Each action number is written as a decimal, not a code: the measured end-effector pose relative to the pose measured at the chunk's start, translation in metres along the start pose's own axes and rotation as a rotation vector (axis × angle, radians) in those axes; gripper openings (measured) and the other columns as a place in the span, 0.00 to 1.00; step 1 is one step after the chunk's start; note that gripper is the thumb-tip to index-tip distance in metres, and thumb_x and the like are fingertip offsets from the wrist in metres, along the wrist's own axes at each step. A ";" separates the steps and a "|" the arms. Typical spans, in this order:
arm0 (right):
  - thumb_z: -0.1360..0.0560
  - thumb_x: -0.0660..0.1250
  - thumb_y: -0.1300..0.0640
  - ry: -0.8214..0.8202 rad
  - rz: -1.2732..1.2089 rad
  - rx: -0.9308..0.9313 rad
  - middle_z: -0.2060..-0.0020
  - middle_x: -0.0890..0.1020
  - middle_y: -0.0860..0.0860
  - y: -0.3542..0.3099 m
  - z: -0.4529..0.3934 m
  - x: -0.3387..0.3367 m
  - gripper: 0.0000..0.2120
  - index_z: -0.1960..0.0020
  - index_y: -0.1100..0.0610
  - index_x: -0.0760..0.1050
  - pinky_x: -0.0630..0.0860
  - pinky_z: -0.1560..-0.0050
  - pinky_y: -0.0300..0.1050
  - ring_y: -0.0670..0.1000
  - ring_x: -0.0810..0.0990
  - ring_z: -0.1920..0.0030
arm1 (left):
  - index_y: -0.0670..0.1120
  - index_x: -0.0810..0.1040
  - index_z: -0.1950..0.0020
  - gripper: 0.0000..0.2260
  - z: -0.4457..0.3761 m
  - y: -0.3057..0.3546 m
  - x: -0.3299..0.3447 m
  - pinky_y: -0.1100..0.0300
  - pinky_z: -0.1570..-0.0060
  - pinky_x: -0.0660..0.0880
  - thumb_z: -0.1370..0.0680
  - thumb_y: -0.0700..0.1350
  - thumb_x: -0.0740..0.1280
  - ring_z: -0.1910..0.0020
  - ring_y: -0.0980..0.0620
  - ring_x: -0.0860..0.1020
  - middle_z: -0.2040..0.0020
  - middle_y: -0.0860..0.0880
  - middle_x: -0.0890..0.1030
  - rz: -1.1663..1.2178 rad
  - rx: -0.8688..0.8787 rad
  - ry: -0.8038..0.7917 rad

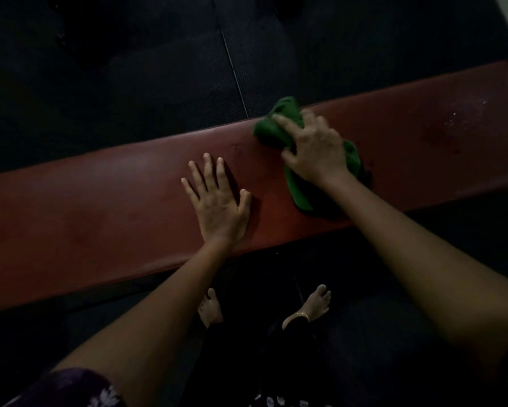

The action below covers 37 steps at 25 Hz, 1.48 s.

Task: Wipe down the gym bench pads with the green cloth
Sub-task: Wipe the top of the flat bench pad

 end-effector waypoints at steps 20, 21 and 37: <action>0.33 0.72 0.54 0.177 -0.121 0.128 0.43 0.75 0.62 0.072 0.116 0.007 0.35 0.28 0.52 0.65 0.74 0.58 0.56 0.63 0.76 0.51 | 0.43 0.55 0.24 0.29 -0.025 0.102 0.007 0.48 0.29 0.35 0.20 0.53 0.59 0.23 0.46 0.43 0.22 0.43 0.45 0.200 0.018 -0.016; 0.34 0.73 0.54 0.167 -0.080 0.035 0.44 0.76 0.62 0.078 0.123 0.009 0.36 0.28 0.51 0.65 0.74 0.60 0.55 0.63 0.76 0.53 | 0.44 0.54 0.23 0.29 -0.026 0.113 0.015 0.47 0.29 0.35 0.20 0.55 0.57 0.23 0.46 0.43 0.22 0.44 0.46 0.193 0.017 -0.031; 0.27 0.68 0.53 0.147 -0.260 0.541 0.38 0.68 0.60 0.226 0.082 -0.012 0.30 0.28 0.47 0.63 0.71 0.55 0.48 0.61 0.73 0.44 | 0.43 0.61 0.25 0.31 -0.024 0.127 0.032 0.42 0.28 0.42 0.24 0.59 0.52 0.24 0.43 0.52 0.24 0.43 0.58 0.014 0.015 0.091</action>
Point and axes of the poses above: each hand's wrist, its own z-axis away from the middle knuckle, its own x-axis out of the palm, y = z × x, the point moved 8 cm from there along -z, towards the middle knuckle
